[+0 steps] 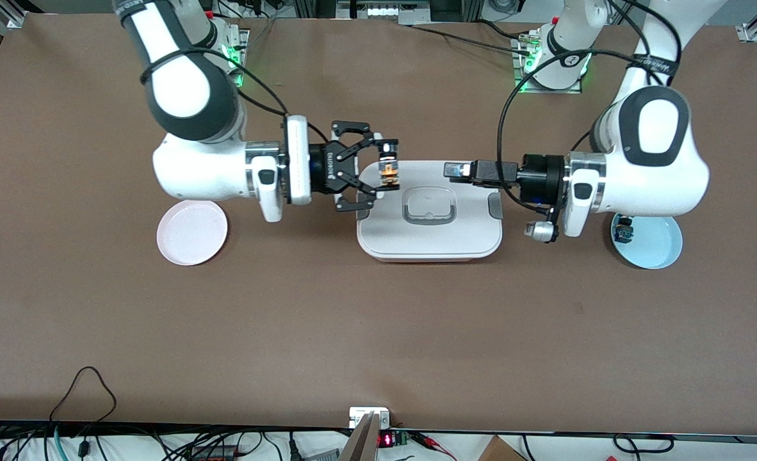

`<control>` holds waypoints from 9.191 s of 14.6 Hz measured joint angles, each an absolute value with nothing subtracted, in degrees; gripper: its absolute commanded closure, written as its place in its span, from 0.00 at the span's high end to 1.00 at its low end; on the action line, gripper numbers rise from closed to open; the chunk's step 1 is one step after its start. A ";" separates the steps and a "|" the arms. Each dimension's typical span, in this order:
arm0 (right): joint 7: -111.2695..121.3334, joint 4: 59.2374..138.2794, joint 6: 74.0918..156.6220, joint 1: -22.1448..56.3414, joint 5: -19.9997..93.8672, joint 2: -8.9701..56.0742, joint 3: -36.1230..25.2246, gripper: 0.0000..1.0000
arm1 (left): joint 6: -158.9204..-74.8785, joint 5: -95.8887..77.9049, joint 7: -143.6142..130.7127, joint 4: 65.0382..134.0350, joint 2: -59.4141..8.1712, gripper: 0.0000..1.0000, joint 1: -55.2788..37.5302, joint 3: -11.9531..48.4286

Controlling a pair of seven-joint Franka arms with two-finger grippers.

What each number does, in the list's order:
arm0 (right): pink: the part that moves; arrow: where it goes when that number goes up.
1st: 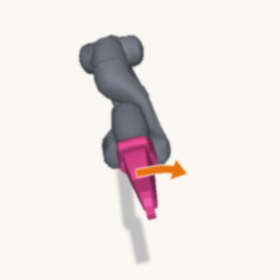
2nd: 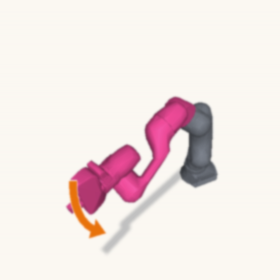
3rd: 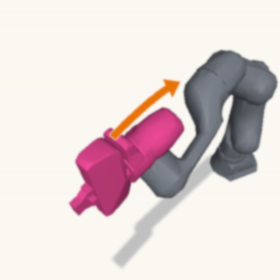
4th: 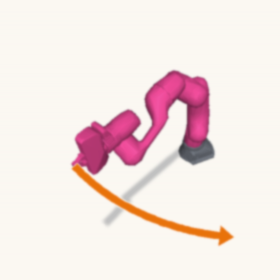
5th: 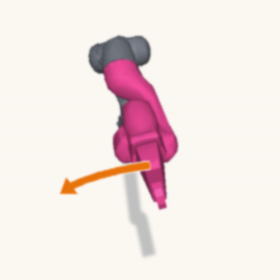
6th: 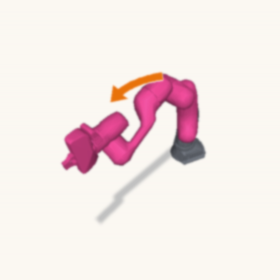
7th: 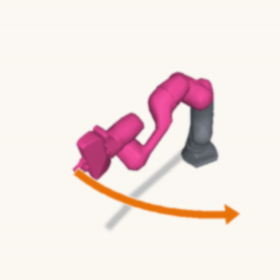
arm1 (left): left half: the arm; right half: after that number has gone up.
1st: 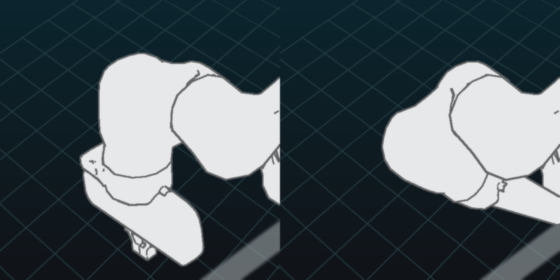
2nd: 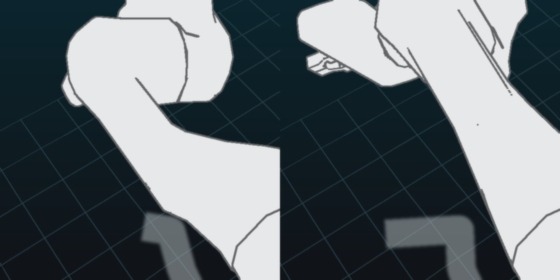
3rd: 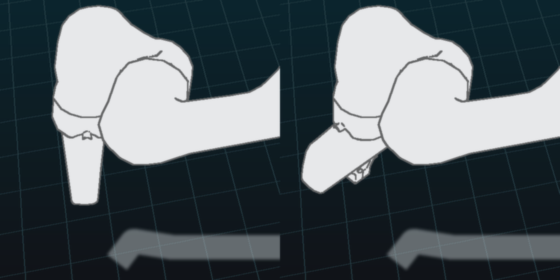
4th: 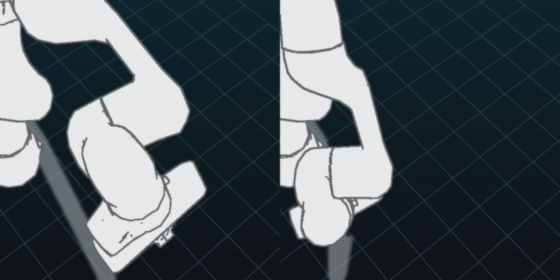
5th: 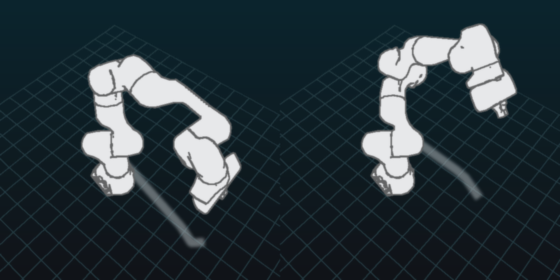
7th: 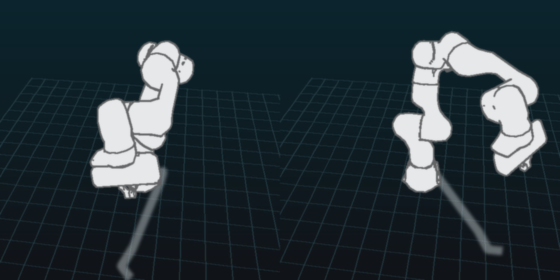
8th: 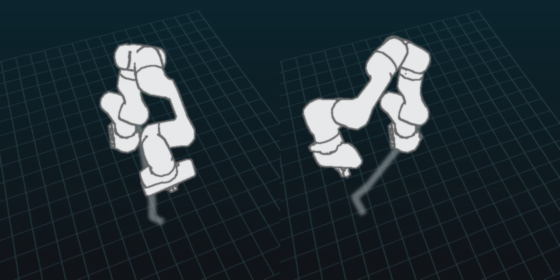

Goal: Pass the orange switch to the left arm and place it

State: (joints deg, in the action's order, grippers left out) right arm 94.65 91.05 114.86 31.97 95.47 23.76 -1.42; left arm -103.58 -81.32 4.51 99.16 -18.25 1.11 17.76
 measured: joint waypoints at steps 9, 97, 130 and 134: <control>95.08 91.01 120.36 36.24 99.84 24.51 -1.50 0.00 | -105.67 -84.67 4.89 101.67 -17.55 0.67 -0.24 21.15; 0.51 84.12 89.05 -0.61 1.58 12.89 -5.86 1.00 | -96.15 19.54 60.18 90.07 -29.60 1.00 30.75 26.90; 2.05 94.09 97.20 1.58 0.19 3.74 -4.41 1.00 | -101.83 -0.88 -1.04 100.19 -0.36 1.00 0.82 3.83; 2.09 94.09 97.19 1.59 0.19 3.74 -4.41 1.00 | -101.83 -0.88 -0.65 100.28 -0.36 1.00 0.89 3.57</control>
